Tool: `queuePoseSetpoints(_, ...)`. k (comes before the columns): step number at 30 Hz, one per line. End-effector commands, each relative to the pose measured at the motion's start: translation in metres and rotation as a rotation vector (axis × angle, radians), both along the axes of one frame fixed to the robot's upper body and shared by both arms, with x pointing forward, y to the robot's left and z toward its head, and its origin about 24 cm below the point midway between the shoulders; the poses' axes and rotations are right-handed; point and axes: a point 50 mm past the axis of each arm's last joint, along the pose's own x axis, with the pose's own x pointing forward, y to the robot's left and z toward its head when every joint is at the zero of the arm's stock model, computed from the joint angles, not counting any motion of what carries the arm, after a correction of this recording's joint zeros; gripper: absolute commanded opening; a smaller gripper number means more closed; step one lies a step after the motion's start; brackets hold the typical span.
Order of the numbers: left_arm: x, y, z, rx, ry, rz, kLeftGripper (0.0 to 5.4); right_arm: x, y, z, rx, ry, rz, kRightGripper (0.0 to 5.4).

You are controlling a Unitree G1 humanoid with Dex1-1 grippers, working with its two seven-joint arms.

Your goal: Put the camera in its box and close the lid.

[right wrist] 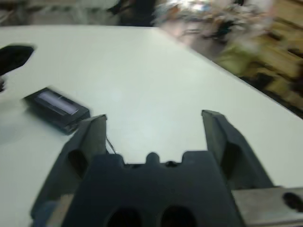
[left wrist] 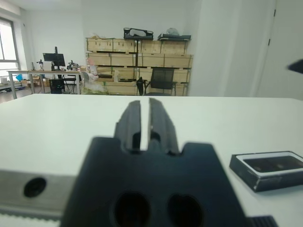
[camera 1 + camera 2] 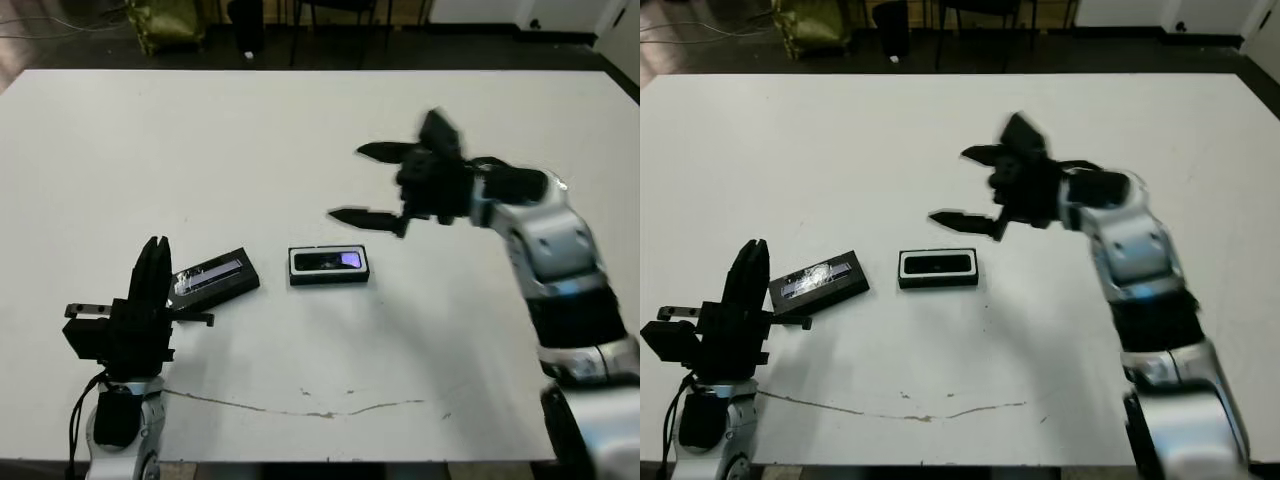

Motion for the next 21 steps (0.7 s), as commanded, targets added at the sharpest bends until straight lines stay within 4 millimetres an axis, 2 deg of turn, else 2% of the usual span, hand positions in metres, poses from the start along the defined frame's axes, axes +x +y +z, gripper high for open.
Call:
queuePoseSetpoints(1, -0.001, 0.002, -0.003, 0.015, 0.023, 0.003, 0.00, -0.018, -0.016, -0.012, 0.052, -0.027, -0.119, 3.17)
queuePoseSetpoints(9, 0.002, 0.001, -0.003, 0.001, 0.020, -0.003, 0.00, -0.057, -0.043, -0.030, 0.153, -0.117, -0.370, 1.34)
queuePoseSetpoints(15, 0.003, 0.003, -0.001, 0.000, 0.019, -0.006, 0.00, -0.076, -0.046, -0.051, 0.251, -0.134, -0.452, 0.01)
queuePoseSetpoints(21, 0.003, 0.003, 0.000, 0.020, 0.028, 0.006, 0.00, -0.088, -0.042, -0.072, 0.232, -0.143, -0.550, 0.01)
